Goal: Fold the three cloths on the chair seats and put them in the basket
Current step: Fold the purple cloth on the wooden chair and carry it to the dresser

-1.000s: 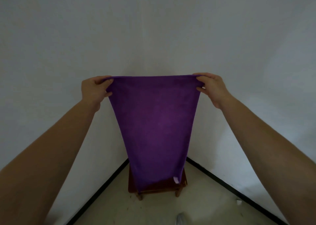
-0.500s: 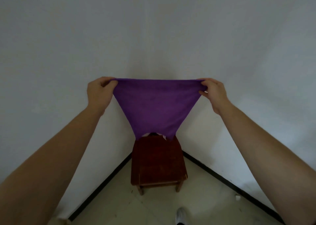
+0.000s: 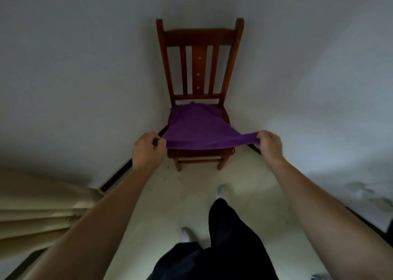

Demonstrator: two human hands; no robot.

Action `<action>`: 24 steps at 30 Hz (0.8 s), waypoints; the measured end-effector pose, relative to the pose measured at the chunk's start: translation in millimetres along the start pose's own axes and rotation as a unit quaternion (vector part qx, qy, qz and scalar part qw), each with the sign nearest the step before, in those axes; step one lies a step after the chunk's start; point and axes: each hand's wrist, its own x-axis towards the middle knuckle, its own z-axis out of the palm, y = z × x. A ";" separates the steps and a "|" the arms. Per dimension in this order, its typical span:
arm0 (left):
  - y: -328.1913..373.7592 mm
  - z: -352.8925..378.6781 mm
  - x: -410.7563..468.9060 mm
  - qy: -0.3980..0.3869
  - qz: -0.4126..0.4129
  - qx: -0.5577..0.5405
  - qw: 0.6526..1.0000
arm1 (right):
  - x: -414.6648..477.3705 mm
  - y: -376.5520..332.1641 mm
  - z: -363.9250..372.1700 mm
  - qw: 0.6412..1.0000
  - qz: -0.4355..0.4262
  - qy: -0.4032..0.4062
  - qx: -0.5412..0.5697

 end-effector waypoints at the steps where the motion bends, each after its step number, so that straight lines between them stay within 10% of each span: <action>1: -10.7 7.0 -9.3 -0.014 -0.014 0.005 1.000 | -6.8 15.0 2.1 1.000 0.012 0.002 -0.013; 24: -70.7 80.7 25.8 -0.107 -0.181 0.075 0.975 | 56.5 97.7 47.2 0.993 0.076 -0.077 -0.054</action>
